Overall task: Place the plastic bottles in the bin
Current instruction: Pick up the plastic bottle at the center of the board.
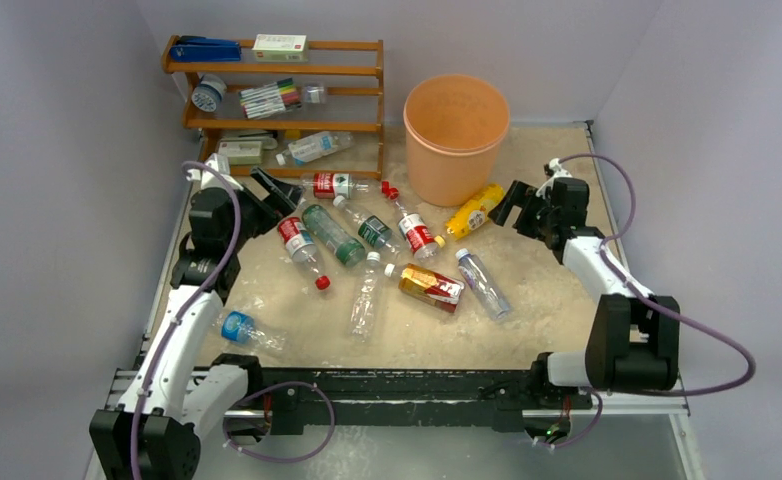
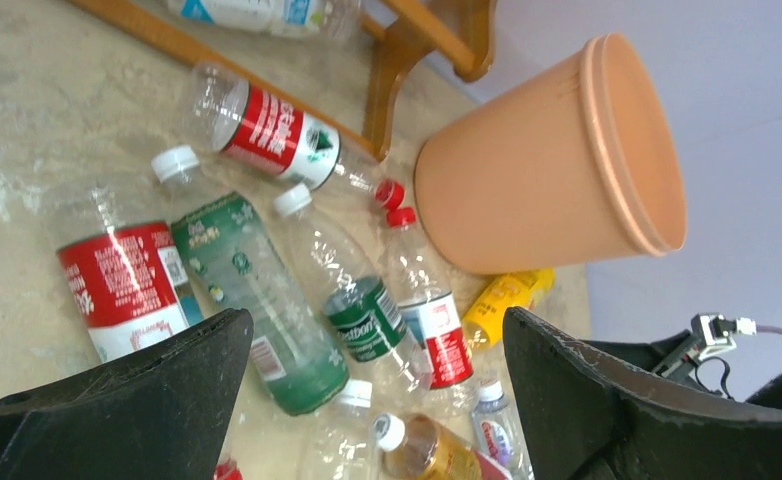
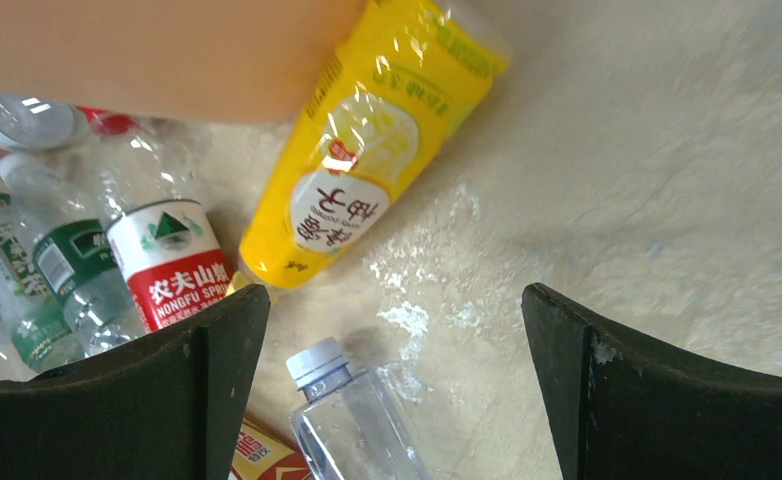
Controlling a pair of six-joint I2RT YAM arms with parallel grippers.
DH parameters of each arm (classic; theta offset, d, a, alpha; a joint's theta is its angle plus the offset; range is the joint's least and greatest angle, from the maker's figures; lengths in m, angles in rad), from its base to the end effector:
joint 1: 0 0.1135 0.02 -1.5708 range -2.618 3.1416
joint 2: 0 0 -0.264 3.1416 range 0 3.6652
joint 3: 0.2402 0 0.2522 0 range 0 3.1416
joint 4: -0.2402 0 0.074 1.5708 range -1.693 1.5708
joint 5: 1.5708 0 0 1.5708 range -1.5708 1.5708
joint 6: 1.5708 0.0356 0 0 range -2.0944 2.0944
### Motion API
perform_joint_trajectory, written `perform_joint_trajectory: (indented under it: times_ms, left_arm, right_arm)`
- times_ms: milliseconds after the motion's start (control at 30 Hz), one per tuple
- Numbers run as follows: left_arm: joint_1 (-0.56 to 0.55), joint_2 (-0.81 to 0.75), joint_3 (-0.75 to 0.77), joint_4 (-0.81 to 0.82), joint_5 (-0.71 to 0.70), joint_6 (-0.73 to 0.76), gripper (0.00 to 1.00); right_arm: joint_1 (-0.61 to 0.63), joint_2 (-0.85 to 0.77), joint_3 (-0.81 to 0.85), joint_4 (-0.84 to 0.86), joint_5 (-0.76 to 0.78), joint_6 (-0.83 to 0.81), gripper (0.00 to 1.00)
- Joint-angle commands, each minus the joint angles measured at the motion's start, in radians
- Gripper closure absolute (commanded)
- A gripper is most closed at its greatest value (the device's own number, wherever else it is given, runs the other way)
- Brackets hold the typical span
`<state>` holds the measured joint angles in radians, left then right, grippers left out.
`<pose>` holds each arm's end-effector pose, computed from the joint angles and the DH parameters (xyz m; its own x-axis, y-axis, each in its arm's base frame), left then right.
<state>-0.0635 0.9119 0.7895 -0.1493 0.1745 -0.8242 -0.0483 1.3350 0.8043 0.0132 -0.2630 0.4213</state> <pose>0.2131 -0.0197 0.3226 -0.3503 -0.7020 -0.6200 -0.0408 0.6728 -0.7387 0.2942 -0.0050 0.2443 -0.5241 0.4207 -0.7405 0.0387 0.8803 0.4728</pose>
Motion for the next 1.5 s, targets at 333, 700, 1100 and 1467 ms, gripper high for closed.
perform_joint_trajectory:
  times_ms: [333,700,1100,1467]
  left_arm:
    - [-0.234,0.079,-0.065,-0.011,-0.23,-0.04,0.03]
    - [-0.282,0.056,-0.092,-0.024,-0.307,-0.043,0.03]
    - [-0.331,0.048,-0.096,-0.058,-0.35,-0.04,0.03]
    - [-0.337,0.122,-0.079,-0.047,-0.312,-0.027,0.03]
  right_arm:
    - [0.087,0.189,-0.009,0.248,-0.013,0.159,0.01]
    - [0.094,0.333,0.044,0.322,0.015,0.278,0.01]
    - [0.094,0.452,0.103,0.39,-0.012,0.34,0.03]
    - [0.094,0.542,0.12,0.395,-0.053,0.27,0.27]
